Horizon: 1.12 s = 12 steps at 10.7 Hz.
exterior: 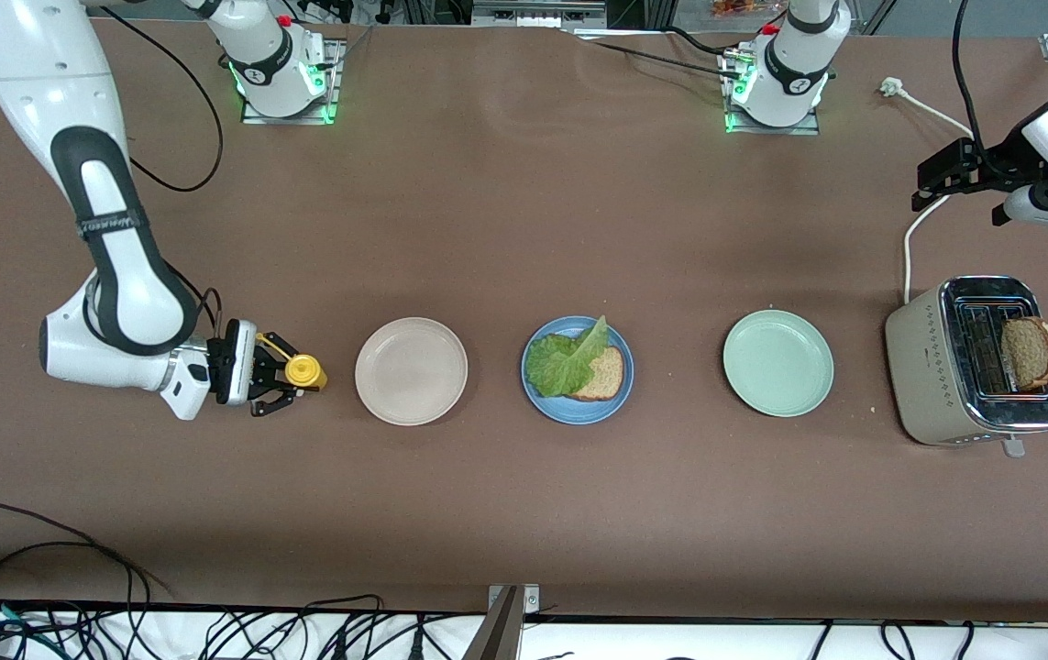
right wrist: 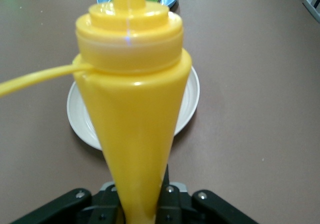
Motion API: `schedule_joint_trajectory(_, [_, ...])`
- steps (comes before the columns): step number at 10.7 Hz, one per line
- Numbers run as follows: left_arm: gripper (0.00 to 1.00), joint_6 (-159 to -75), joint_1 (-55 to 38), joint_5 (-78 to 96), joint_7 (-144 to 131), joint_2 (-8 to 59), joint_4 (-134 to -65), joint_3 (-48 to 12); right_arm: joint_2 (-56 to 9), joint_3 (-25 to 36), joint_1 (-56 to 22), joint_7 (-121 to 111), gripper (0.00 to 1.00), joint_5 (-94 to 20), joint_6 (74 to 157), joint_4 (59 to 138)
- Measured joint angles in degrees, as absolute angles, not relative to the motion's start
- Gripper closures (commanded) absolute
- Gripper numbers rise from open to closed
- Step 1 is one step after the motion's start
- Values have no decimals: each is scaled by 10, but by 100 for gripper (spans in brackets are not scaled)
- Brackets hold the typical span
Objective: Make sandwich in blue plate with both arms
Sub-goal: 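Carry the mustard bottle over the blue plate with the right gripper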
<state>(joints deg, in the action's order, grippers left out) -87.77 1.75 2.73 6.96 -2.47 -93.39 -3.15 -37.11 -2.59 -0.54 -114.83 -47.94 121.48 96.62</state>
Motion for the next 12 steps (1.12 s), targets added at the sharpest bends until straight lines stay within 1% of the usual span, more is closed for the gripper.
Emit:
schedule_joint_trajectory(2, [0,-878,19,27,70,-25,-934,-31,-338,-12,-44,-1034,100,-415,1215,966])
schedule_joint_trajectory(4, [0,-877,23,27,70,-24,-934,-31,-313,18,-113,-913,100,-358,1216,967])
schedule_joint_trajectory(9, [0,-877,24,27,70,-23,-934,-32,-296,161,-351,-665,100,-278,1215,967])
schedule_joint_trajectory(11, [0,-877,25,27,70,-23,-934,-32,-294,188,-429,-548,100,-204,1208,961])
schedule_joint_trajectory(12, [0,-877,25,27,70,-23,-934,-32,-295,199,-468,-492,100,-164,1189,953])
